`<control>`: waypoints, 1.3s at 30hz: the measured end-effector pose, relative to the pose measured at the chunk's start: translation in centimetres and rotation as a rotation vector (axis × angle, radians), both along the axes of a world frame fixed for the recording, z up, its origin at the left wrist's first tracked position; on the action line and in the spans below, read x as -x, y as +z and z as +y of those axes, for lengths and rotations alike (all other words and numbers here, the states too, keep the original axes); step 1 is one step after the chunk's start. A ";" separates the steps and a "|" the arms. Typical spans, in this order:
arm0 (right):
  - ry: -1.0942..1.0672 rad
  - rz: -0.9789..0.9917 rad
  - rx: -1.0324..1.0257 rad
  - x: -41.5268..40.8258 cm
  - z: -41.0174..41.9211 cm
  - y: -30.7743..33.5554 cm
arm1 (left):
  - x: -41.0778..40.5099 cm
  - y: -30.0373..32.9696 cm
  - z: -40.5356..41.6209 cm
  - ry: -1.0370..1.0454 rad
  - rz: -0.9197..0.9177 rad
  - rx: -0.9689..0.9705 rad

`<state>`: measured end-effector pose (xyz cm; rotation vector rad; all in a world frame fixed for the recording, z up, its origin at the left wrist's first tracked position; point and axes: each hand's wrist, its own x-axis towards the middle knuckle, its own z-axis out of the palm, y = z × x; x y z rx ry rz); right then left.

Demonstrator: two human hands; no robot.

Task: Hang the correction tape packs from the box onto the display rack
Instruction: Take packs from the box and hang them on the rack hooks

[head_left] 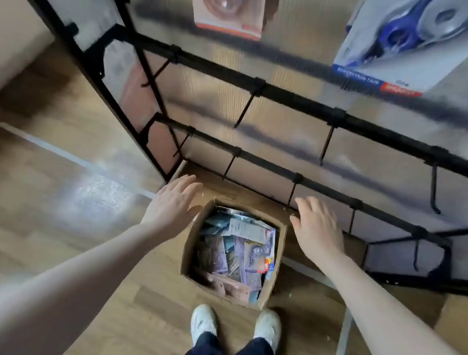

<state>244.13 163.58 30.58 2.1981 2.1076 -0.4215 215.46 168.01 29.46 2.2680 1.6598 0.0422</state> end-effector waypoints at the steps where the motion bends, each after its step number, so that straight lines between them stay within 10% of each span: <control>1: 0.014 -0.010 0.023 -0.2 -0.1 -1.9 | 0.0 -1.8 -0.3 0.006 0.023 0.035; 20: 0.078 -0.010 0.323 -1.4 -4.7 -29.0 | -1.4 -30.9 -8.8 -0.067 0.179 0.454; 39: 0.252 -0.016 0.447 1.9 -6.8 -39.6 | -2.3 -41.2 -10.4 -0.198 0.377 0.683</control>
